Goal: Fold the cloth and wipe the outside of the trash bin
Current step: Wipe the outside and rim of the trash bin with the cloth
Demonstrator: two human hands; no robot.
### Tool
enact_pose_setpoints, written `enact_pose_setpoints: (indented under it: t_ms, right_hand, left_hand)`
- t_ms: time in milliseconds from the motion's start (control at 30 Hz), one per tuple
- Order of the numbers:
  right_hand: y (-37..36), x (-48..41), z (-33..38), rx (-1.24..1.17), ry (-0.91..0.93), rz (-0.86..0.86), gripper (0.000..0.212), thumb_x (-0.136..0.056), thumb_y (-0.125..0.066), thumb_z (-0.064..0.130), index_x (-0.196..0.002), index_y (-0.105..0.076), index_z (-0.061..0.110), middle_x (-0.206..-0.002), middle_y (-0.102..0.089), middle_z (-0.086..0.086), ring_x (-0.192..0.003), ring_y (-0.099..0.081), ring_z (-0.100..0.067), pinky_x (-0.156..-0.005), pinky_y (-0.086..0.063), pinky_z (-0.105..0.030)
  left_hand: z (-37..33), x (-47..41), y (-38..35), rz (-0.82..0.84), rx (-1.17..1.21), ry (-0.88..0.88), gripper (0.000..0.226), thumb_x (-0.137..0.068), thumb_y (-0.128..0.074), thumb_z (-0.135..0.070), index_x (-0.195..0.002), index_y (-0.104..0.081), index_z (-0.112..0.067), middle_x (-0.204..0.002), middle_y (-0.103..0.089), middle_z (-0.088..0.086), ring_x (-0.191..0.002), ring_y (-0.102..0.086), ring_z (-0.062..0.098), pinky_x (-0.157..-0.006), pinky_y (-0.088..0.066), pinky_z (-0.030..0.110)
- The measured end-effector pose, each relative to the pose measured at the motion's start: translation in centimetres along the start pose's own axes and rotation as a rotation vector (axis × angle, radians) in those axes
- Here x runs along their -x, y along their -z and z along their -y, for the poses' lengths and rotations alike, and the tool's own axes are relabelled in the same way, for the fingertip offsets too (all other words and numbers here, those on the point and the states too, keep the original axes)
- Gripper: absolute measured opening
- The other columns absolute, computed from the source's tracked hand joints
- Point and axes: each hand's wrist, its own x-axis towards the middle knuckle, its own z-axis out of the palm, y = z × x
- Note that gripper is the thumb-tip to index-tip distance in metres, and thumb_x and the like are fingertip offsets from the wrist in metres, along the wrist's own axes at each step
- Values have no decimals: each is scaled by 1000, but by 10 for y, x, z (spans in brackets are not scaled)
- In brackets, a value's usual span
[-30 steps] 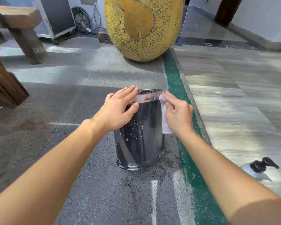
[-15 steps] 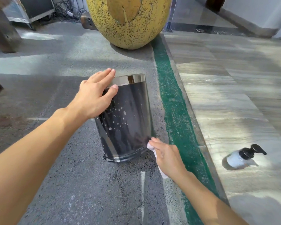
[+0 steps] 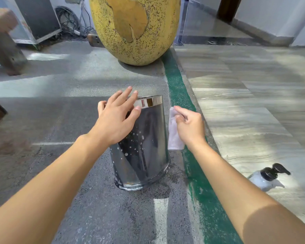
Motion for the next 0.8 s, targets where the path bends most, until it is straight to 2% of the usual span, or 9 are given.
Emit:
enact_pose_setpoints:
  t_ms: [100, 267, 367, 533, 633, 700, 800]
  right_hand:
    - [-11, -28, 17, -56, 82, 48, 38, -85, -54, 3, -115, -70, 20, -117, -68, 9, -115, -59, -5, -104, -44, -34]
    - [-38, -26, 19, -168, 156, 108, 41, -82, -53, -5, -110, -73, 17, -121, -67, 4, -118, -57, -3, -106, -43, -34]
    - [-42, -2, 2, -179, 211, 185, 42, -83, -53, -10, -109, -74, 16, -122, -66, 3, -119, -57, -2, -105, -44, -34]
    - [-31, 59, -35, -161, 259, 340, 38, -86, -55, -12, -104, -75, 15, -122, -62, 18, -124, -53, -6, -106, -41, -29]
    - [-19, 92, -59, -111, 339, 426, 30, -88, -59, -10, -107, -73, 9, -129, -59, 9, -128, -51, -12, -108, -40, -31]
    - [-13, 106, -66, -92, 330, 451, 34, -88, -60, -9, -114, -70, 11, -131, -58, 6, -127, -51, -11, -107, -40, -29]
    - [-6, 110, -64, -158, 213, 382, 39, -88, -57, -11, -114, -71, 15, -126, -62, 13, -123, -54, -6, -105, -40, -24]
  left_hand:
    - [2, 1, 0, -9, 19, 1, 59, -97, -22, -56, -153, -27, -38, -163, -13, -19, -150, -7, 8, -111, -1, 33]
    - [5, -4, 1, -8, 37, 47, 55, -99, -24, -54, -153, -27, -40, -163, -14, -20, -150, -7, 8, -113, -2, 38]
    - [12, -7, -1, -23, 61, 94, 53, -100, -26, -51, -152, -27, -41, -163, -14, -21, -149, -7, 8, -112, -2, 38]
    - [30, -11, 3, -29, 98, 180, 55, -98, -24, -54, -152, -25, -43, -163, -14, -21, -149, -9, 11, -114, -4, 45]
    - [35, -11, 6, -34, 111, 197, 54, -99, -25, -52, -152, -25, -44, -163, -15, -21, -149, -10, 10, -115, -5, 48]
    - [32, -11, 5, -32, 111, 185, 53, -99, -24, -52, -152, -24, -44, -163, -15, -21, -149, -9, 9, -114, -4, 47]
    - [17, -21, 1, -5, 77, 170, 55, -98, -21, -54, -152, -24, -43, -163, -14, -19, -150, -6, 9, -114, -2, 47]
